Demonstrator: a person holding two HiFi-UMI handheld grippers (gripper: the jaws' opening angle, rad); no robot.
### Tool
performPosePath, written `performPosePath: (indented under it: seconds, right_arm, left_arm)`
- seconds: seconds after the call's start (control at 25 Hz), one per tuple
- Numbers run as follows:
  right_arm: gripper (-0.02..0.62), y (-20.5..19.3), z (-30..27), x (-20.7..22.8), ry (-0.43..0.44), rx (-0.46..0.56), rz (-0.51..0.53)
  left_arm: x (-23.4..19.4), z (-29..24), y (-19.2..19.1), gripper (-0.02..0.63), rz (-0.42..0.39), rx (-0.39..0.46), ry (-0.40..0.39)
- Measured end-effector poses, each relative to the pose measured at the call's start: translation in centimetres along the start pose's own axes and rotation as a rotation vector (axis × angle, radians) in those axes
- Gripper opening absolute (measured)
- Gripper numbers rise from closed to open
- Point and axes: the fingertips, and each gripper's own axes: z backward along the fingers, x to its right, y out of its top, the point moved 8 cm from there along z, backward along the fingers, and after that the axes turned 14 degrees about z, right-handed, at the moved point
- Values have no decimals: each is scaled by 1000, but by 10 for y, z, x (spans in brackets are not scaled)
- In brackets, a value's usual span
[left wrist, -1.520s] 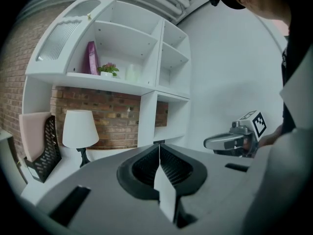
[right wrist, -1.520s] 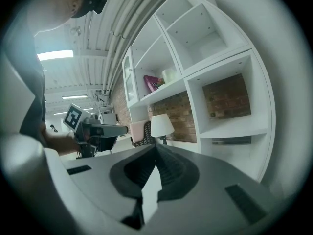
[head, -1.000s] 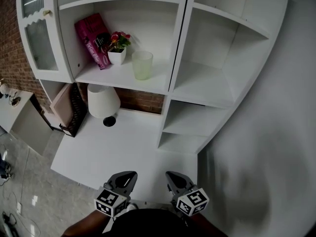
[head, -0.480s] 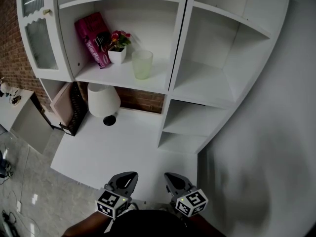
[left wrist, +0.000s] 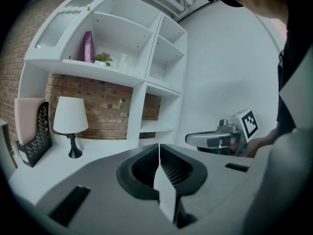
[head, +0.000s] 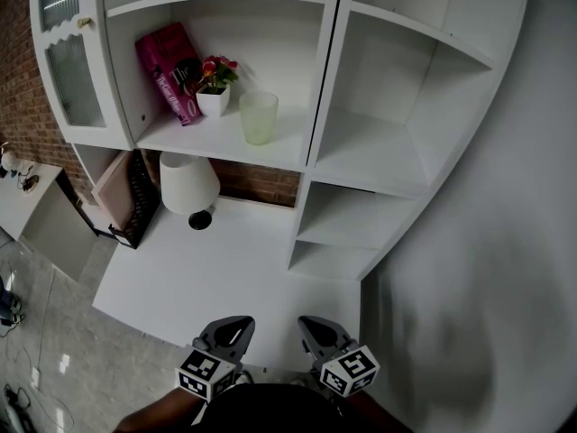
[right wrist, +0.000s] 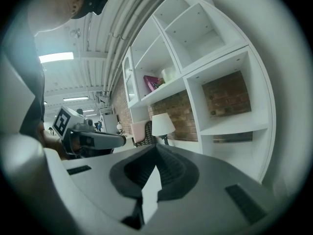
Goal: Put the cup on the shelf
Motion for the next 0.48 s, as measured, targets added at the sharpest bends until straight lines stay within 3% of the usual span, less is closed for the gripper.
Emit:
performPosePath:
  seconds: [0.48]
  right_arm:
    - [3,0,-1,-1,9,0,7]
  left_arm:
    - [2,0,1,11,-14,-3,-9]
